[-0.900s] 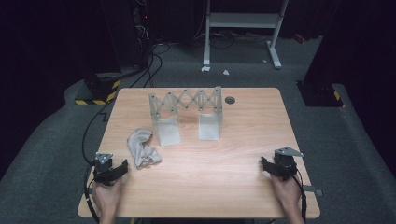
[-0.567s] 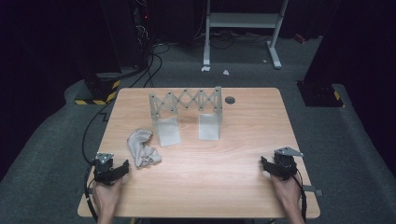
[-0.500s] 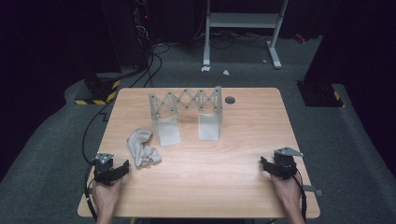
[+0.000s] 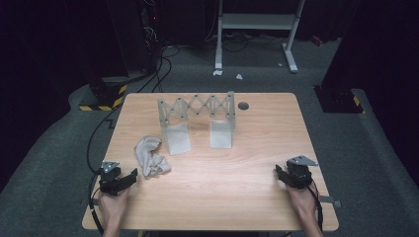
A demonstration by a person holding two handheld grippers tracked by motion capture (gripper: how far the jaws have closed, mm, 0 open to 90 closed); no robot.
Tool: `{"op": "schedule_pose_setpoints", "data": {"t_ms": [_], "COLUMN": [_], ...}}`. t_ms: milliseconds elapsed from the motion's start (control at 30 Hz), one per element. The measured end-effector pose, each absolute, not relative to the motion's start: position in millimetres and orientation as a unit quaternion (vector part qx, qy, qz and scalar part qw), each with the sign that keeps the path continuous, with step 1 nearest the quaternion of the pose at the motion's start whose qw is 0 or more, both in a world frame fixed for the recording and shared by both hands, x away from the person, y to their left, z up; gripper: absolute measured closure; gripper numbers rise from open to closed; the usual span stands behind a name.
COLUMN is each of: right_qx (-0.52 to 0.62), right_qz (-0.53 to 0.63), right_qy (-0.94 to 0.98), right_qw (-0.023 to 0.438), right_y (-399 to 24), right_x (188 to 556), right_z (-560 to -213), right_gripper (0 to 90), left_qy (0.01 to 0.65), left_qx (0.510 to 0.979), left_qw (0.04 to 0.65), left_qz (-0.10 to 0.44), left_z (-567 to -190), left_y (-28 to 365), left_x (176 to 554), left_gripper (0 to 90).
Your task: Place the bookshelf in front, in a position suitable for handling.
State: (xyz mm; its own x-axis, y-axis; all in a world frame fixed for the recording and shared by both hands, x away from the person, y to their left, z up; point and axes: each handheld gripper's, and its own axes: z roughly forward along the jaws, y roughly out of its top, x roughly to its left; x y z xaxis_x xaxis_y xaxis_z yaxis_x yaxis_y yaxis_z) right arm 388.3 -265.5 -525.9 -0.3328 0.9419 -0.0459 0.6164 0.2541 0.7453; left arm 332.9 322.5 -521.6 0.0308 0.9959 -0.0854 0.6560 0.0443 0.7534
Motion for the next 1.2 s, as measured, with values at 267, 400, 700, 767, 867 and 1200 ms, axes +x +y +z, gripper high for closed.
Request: {"op": "schedule_pose_setpoints", "data": {"t_ms": [267, 400, 700, 767, 867, 1200], "right_qx": [0.506, 0.510, 0.501, 0.493, 0.482, 0.456], "right_qz": [0.339, 0.340, 0.333, 0.332, 0.333, 0.353], "right_qy": [0.752, 0.758, 0.772, 0.777, 0.784, 0.795], "right_qw": [0.252, 0.222, 0.207, 0.207, 0.204, 0.187], "right_y": [-247.0, -235.5, -215.4, -210.0, -200.8, -168.0], "right_x": [400.7, 410.5, 424.1, 426.7, 429.3, 450.9], "right_z": [-522.3, -522.5, -521.4, -520.5, -518.6, -512.6], "right_gripper": [50.5, 50.5, 43.5, 44.0, 47.1, 51.2], "left_qy": [0.616, 0.605, 0.572, 0.571, 0.566, 0.580], "left_qx": [0.661, 0.674, 0.716, 0.715, 0.721, 0.706], "left_qw": [0.348, 0.344, 0.325, 0.331, 0.325, 0.336], "left_qz": [0.250, 0.247, 0.234, 0.230, 0.233, 0.228], "left_z": [-497.4, -488.8, -477.1, -475.5, -474.3, -478.7], "left_y": [306.8, 294.6, 265.2, 260.1, 251.5, 232.3], "left_x": [342.2, 351.9, 374.9, 379.2, 387.5, 416.3], "left_gripper": [31.4, 32.3, 35.9, 36.2, 36.5, 37.7]}}
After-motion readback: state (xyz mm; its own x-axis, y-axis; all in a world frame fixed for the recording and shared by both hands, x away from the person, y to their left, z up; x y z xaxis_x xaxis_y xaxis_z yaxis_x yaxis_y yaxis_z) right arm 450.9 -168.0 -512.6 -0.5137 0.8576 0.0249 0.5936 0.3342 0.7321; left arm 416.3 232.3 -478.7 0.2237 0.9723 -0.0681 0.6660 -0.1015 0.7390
